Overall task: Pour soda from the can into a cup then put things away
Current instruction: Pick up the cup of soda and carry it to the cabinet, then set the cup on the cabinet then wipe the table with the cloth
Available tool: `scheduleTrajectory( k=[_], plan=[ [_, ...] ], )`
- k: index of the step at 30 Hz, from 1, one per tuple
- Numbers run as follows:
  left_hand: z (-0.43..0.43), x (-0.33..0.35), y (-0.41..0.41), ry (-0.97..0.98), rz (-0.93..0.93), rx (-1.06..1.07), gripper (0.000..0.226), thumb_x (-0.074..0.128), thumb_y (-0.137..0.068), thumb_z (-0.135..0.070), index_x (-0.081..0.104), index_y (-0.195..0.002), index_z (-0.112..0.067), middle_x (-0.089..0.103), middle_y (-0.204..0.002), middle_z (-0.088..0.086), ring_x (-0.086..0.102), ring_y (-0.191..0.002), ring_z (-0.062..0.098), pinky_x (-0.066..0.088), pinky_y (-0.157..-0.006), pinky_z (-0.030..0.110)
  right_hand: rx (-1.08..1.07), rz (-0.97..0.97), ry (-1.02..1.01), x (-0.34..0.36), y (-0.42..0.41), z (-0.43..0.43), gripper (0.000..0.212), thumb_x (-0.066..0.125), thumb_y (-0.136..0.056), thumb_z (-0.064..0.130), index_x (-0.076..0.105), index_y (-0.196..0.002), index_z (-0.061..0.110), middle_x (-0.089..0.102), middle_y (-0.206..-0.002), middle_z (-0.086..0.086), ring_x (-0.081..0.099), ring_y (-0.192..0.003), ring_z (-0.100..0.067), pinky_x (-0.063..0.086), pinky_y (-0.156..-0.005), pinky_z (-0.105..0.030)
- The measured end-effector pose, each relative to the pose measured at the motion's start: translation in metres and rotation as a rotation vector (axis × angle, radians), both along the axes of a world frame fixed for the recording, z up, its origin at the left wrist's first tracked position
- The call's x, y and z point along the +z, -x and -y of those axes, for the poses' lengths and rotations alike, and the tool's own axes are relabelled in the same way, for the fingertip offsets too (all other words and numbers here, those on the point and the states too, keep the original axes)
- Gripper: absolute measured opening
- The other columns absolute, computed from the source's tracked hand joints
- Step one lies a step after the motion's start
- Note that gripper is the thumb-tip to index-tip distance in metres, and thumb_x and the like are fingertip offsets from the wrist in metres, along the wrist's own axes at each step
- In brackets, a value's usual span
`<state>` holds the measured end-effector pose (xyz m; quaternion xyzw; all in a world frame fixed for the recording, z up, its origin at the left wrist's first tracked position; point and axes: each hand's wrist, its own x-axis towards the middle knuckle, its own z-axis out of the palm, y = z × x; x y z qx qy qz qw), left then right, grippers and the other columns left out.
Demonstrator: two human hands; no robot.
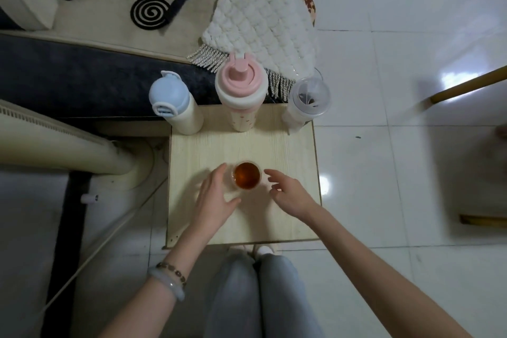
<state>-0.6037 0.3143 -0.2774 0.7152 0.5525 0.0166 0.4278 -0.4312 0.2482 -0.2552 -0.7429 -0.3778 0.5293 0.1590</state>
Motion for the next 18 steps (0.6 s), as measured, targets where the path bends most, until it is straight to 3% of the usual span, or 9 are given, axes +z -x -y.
scheduleTrajectory(
  k=[4,7,10,13,18],
  plan=[
    [0.006,0.069,0.008,-0.152,-0.099,-0.148,0.077,0.072,-0.08,-0.027,0.029,-0.143,-0.016,0.033,-0.149,0.002,0.031,-0.137,0.018,0.027,-0.111,0.031,0.248,0.256,0.051,0.058,0.0,0.008,0.054,0.043,-0.091,0.011,0.033,-0.144,0.016,0.046,-0.142,-0.009,0.045,-0.127,-0.025,0.04,-0.103,-0.035],
    [0.01,0.125,0.009,-0.241,-0.163,-0.231,0.075,0.068,-0.082,-0.033,0.028,-0.143,-0.015,0.03,-0.151,0.003,0.028,-0.138,0.02,0.026,-0.112,0.033,0.372,0.434,0.062,0.115,0.002,0.018,0.049,0.041,-0.089,0.011,0.037,-0.139,0.012,0.052,-0.129,-0.012,0.05,-0.116,-0.03,0.046,-0.091,-0.04],
    [0.013,0.186,0.006,-0.314,-0.211,-0.329,0.073,0.064,-0.084,-0.036,0.028,-0.143,-0.015,0.029,-0.151,0.004,0.027,-0.137,0.021,0.026,-0.111,0.036,0.439,0.612,0.018,0.18,0.003,0.03,0.036,0.039,-0.087,0.009,0.047,-0.122,0.007,0.056,-0.112,-0.012,0.054,-0.103,-0.031,0.044,-0.076,-0.037],
    [0.016,0.25,-0.004,-0.378,-0.221,-0.4,0.072,0.064,-0.084,-0.038,0.029,-0.142,-0.014,0.03,-0.149,0.003,0.027,-0.136,0.022,0.025,-0.109,0.037,0.393,0.738,-0.034,0.246,0.001,0.045,0.025,0.039,-0.087,0.008,0.048,-0.11,0.006,0.056,-0.106,-0.012,0.053,-0.099,-0.032,0.034,-0.068,-0.034],
    [0.028,0.334,-0.024,-0.561,-0.129,-0.539,0.072,0.064,-0.082,-0.042,0.03,-0.14,-0.015,0.035,-0.144,0.004,0.031,-0.132,0.022,0.027,-0.107,0.035,0.176,0.888,-0.16,0.326,-0.009,0.079,0.038,0.044,-0.088,0.015,0.043,-0.126,0.014,0.057,-0.113,-0.007,0.053,-0.102,-0.029,0.04,-0.073,-0.034]
  ],
)
